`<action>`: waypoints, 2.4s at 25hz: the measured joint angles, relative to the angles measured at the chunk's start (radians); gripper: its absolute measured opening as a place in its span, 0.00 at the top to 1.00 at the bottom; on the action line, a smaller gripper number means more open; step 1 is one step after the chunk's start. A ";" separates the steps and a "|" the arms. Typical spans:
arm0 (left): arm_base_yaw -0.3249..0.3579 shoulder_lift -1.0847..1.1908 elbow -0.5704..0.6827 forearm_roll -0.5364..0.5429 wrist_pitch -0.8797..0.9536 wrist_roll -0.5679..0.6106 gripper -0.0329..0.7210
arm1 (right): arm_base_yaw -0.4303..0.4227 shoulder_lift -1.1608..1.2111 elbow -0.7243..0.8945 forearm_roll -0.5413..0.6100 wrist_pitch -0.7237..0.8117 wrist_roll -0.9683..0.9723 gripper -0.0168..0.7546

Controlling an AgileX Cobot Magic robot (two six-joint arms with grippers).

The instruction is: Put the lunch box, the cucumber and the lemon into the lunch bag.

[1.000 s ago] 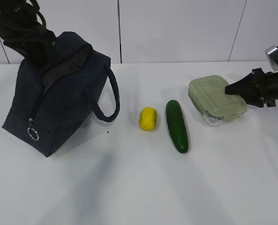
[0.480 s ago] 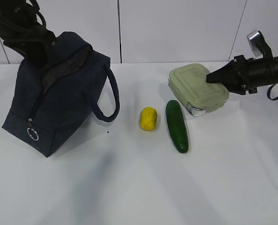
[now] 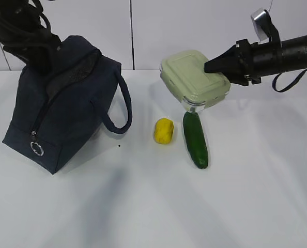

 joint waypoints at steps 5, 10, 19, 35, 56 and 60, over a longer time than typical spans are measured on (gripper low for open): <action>0.000 0.000 0.000 0.000 0.006 0.000 0.95 | 0.054 0.000 0.000 0.037 0.002 0.001 0.48; -0.002 0.024 -0.002 0.000 0.015 0.000 0.95 | 0.098 0.000 -0.017 0.054 0.002 0.002 0.48; -0.052 0.049 -0.002 0.002 0.013 0.000 0.95 | 0.164 0.000 -0.093 0.061 0.006 0.019 0.48; -0.060 0.045 -0.010 -0.099 -0.010 -0.001 0.95 | 0.218 0.000 -0.121 0.070 0.016 0.025 0.48; -0.060 0.034 -0.010 -0.175 -0.012 0.003 0.95 | 0.233 0.027 -0.126 -0.035 0.023 0.033 0.48; -0.060 0.034 -0.010 -0.183 -0.012 0.007 0.95 | 0.259 0.064 -0.126 -0.035 0.023 0.033 0.48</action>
